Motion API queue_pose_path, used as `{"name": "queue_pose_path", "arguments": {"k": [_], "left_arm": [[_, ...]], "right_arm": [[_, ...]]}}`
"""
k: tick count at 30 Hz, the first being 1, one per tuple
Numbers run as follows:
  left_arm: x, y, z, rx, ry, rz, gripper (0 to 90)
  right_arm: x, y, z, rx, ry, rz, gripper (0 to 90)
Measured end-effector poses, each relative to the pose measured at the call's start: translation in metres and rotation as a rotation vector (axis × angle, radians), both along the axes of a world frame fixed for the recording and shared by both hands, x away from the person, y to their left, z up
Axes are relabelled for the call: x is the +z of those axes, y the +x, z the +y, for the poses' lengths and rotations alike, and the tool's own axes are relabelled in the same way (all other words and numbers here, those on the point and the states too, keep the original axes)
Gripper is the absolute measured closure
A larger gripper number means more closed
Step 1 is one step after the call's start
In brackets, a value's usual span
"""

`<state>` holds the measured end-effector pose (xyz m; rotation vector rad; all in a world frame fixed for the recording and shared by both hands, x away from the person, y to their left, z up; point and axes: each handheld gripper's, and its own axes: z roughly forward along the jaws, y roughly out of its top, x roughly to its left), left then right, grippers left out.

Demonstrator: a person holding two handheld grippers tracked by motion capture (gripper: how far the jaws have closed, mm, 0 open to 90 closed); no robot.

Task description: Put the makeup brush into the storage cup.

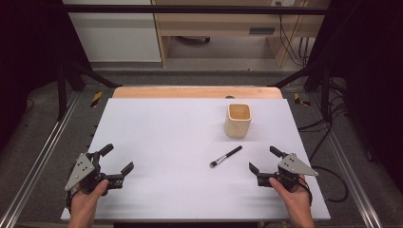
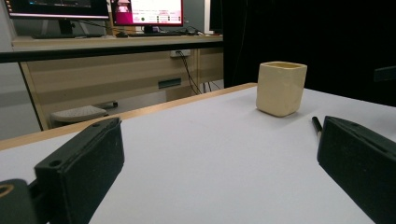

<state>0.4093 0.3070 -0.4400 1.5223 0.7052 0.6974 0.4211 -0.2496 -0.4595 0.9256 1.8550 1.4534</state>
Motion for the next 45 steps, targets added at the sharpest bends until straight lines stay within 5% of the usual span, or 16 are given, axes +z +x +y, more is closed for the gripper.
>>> {"name": "queue_pose_path", "arguments": {"k": [4, 15, 16, 22, 32, 45], "left_arm": [[0.0, 0.0, -0.001, -0.006, 0.003, 0.0, 0.2], [0.0, -0.002, 0.001, 0.0, 0.003, -0.005, 0.2], [0.0, -0.002, 0.001, -0.001, 0.002, -0.008, 0.2], [0.001, -0.004, 0.0, -0.013, 0.017, -0.014, 0.2], [0.0, -0.004, -0.001, -0.008, 0.028, -0.008, 0.2], [0.0, -0.004, -0.001, -0.01, 0.026, -0.006, 0.2]], "right_arm": [[0.001, -0.003, 0.011, 0.008, -0.113, 0.011, 4.6], [0.016, -0.004, 0.03, 0.055, -0.247, 0.023, 4.7], [0.02, -0.001, 0.029, 0.061, -0.29, 0.035, 5.3], [0.03, 0.003, 0.024, 0.057, -0.303, 0.046, 3.9], [0.059, 0.024, 0.029, 0.17, -0.523, 0.116, 4.7], [0.071, 0.053, 0.053, 0.272, -0.713, 0.176, 6.1]]}}
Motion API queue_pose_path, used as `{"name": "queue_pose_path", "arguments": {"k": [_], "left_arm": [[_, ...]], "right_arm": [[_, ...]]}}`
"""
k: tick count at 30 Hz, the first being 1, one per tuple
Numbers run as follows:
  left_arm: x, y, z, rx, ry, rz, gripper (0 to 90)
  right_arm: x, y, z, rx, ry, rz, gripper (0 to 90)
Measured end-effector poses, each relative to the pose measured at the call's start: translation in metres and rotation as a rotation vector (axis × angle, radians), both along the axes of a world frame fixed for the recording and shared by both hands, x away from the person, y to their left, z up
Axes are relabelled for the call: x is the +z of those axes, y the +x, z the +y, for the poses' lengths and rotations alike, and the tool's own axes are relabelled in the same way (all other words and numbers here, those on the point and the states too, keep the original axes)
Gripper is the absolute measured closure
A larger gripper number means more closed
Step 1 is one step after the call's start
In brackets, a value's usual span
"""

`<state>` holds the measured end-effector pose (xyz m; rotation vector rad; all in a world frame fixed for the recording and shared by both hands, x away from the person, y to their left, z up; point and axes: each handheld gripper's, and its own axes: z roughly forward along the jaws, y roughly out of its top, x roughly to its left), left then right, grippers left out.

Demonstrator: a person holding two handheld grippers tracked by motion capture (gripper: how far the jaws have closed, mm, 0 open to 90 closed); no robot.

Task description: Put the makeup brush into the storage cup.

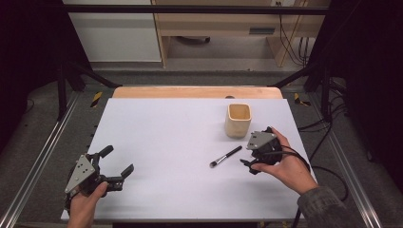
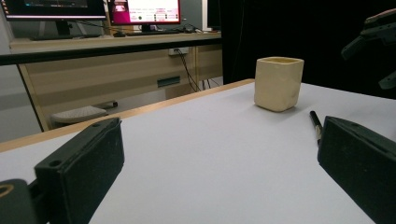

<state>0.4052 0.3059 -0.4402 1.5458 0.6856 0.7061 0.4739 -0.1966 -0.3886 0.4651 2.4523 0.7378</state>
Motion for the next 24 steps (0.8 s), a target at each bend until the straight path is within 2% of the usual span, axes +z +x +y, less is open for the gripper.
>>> {"name": "queue_pose_path", "arguments": {"k": [2, 4, 8, 9, 10, 13, 18, 19, 21, 24], "left_arm": [[0.0, 0.0, 0.0, -0.002, 0.003, 0.0, 0.2], [0.0, 0.0, -0.001, -0.002, 0.007, -0.001, 0.1], [0.001, -0.001, -0.001, -0.001, 0.008, -0.007, 0.2], [0.001, -0.001, 0.0, -0.001, 0.006, -0.007, 0.2], [0.001, -0.001, 0.0, 0.0, 0.004, -0.006, 0.2], [0.001, -0.001, 0.002, 0.004, -0.002, -0.003, 0.2], [0.001, -0.001, -0.001, -0.006, -0.003, -0.003, 0.2], [0.001, -0.001, -0.002, -0.011, 0.003, -0.002, 0.2], [0.001, -0.001, -0.004, -0.016, 0.014, -0.001, 0.2], [0.001, -0.001, -0.005, -0.02, 0.017, -0.002, 0.2]], "right_arm": [[-0.002, 0.006, 0.006, 0.039, -0.038, 0.015, 10.1], [-0.005, 0.012, 0.012, 0.046, -0.06, 0.028, 9.1], [-0.009, 0.02, 0.022, 0.059, -0.09, 0.057, 7.3], [-0.01, 0.024, 0.024, 0.077, -0.101, 0.063, 7.6], [-0.009, 0.026, 0.026, 0.082, -0.101, 0.083, 7.7], [-0.01, 0.035, 0.032, 0.097, -0.116, 0.097, 7.7], [-0.012, 0.038, 0.041, 0.143, -0.135, 0.127, 7.7], [-0.015, 0.037, 0.047, 0.168, -0.13, 0.149, 7.7], [-0.018, 0.036, 0.051, 0.176, -0.145, 0.164, 7.7], [-0.021, 0.037, 0.054, 0.194, -0.161, 0.166, 7.7]]}}
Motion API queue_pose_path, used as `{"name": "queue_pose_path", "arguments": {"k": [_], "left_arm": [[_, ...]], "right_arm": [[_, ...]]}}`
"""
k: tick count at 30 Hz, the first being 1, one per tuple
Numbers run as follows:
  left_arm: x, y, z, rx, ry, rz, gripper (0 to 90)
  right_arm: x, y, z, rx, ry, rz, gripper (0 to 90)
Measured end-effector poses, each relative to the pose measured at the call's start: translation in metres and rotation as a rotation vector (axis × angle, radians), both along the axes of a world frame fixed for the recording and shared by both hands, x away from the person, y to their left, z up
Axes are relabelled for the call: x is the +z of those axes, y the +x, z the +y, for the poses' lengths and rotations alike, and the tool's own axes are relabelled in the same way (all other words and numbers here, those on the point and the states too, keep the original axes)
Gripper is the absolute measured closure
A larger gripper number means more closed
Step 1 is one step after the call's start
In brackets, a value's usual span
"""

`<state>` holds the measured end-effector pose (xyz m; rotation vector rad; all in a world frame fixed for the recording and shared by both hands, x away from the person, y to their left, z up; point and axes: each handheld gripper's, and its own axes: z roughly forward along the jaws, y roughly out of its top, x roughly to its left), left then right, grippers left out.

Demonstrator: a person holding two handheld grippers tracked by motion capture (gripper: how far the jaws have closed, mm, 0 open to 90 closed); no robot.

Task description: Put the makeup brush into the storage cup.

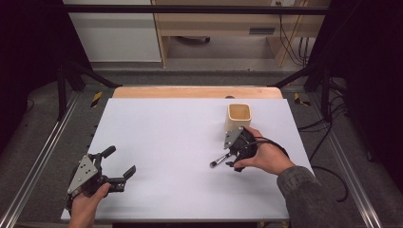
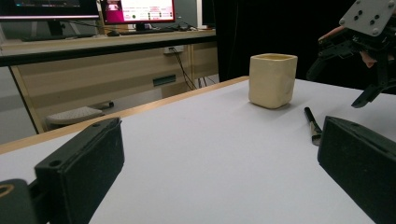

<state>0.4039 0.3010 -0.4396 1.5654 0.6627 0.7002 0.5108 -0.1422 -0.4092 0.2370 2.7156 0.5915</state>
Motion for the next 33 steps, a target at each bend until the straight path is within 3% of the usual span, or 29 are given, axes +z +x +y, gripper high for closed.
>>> {"name": "queue_pose_path", "arguments": {"k": [12, 25, 33], "left_arm": [[0.0, 0.0, 0.0, 0.002, 0.003, 0.002, 0.2], [0.0, 0.0, 0.0, -0.002, 0.002, 0.001, 0.2], [0.0, 0.0, 0.0, -0.005, 0.001, 0.0, 0.2]], "right_arm": [[-0.015, 0.005, 0.016, 0.027, -0.059, 0.04, 7.9], [-0.025, 0.01, 0.027, 0.052, -0.092, 0.065, 9.1], [-0.031, 0.016, 0.031, 0.065, -0.121, 0.098, 14.3]]}}
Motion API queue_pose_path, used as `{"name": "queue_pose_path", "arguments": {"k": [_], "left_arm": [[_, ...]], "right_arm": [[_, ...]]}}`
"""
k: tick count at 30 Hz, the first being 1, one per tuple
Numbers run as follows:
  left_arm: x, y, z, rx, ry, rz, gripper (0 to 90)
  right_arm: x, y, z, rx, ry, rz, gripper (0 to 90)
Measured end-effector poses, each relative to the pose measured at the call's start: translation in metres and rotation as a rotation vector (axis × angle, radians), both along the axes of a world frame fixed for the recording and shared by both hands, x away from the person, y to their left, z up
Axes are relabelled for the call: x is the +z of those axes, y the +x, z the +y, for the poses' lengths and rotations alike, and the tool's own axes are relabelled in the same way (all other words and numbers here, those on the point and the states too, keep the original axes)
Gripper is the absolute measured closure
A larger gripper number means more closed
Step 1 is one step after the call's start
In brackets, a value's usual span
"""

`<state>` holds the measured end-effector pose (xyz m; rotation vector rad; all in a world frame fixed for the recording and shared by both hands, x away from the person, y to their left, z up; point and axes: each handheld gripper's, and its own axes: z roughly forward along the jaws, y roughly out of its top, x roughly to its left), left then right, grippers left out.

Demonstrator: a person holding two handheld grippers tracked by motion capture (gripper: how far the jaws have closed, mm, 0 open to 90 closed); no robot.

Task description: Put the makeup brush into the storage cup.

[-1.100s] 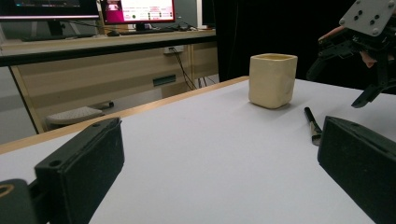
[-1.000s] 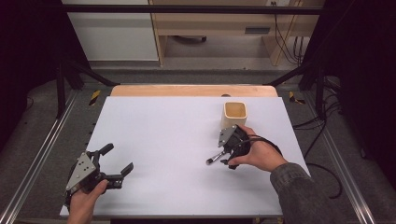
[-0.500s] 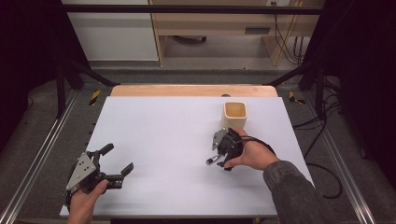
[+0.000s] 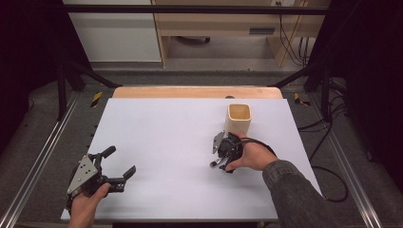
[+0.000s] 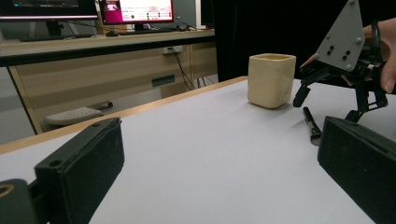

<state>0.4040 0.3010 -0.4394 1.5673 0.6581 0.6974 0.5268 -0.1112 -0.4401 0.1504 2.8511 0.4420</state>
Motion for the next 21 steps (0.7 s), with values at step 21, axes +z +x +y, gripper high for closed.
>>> {"name": "queue_pose_path", "arguments": {"k": [21], "left_arm": [[0.0002, -0.0006, 0.0, -0.002, 0.006, -0.001, 0.2]], "right_arm": [[-0.0074, 0.0086, -0.003, 0.006, -0.036, 0.036, 26.1]]}}
